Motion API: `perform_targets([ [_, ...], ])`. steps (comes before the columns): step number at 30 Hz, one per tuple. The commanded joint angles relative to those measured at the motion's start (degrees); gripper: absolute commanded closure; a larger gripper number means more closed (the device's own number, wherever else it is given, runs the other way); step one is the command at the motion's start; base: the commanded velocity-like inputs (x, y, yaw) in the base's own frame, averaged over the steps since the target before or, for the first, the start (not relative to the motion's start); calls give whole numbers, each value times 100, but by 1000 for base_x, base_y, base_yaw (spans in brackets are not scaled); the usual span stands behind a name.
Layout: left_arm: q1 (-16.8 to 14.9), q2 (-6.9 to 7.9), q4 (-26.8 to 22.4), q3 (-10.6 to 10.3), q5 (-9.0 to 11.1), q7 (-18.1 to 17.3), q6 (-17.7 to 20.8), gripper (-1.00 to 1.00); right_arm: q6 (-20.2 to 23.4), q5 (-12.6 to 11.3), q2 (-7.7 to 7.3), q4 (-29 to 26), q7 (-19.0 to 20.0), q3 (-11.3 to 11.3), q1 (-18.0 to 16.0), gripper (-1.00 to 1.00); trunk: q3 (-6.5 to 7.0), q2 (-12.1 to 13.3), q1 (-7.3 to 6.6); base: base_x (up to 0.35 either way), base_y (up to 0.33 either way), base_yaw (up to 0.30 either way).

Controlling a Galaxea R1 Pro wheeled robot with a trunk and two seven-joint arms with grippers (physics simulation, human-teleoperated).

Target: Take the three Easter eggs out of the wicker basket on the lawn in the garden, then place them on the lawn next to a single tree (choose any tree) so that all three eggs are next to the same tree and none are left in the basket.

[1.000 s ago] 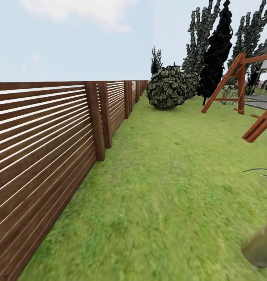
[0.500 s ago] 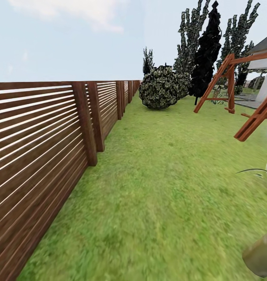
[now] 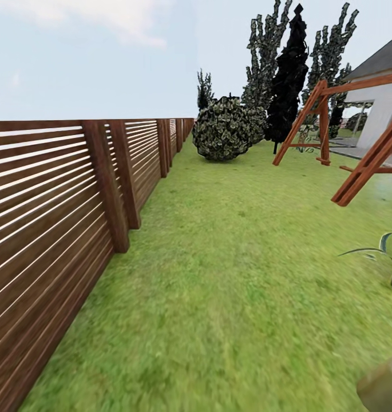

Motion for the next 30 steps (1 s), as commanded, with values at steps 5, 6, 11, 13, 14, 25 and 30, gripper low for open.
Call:
perform_targets([
  [5, -4, 2, 5, -5, -1, 5, -19, -100, -10, -2, 1, -4, 1, -2, 2, -100, -4, -3, 4, 336, 0, -26],
  [6, -4, 2, 4, -5, -1, 0, -19, -100, -10, -2, 1, -4, 1, -4, 2, -100, -4, -3, 4, 336, 0, -8],
  [11, -4, -1, 4, -5, -1, 0, -19, -100, -10, -2, 1, -3, 1, -6, 2, -100, -4, -3, 4, 336, 0, -3],
  [13, -4, -1, 4, -5, -1, 4, -19, -100, -10, -2, 1, -3, 1, -7, 2, -100, -4, -3, 4, 336, 0, -1],
  [14, -4, 0, 5, -5, -1, 5, -19, -100, -10, -2, 1, -3, 1, -5, 2, -100, -4, -3, 4, 336, 0, -13],
  [25, -5, 1, 4, -5, -1, 0, -19, -100, -10, -2, 1, -3, 1, 1, 2, -100, -4, -3, 4, 336, 0, -121],
  [30, -4, 2, 3, -5, -1, 1, -19, -100, -10, -2, 1, -3, 1, 1, 2, -100, -4, -3, 4, 336, 0, -16],
])
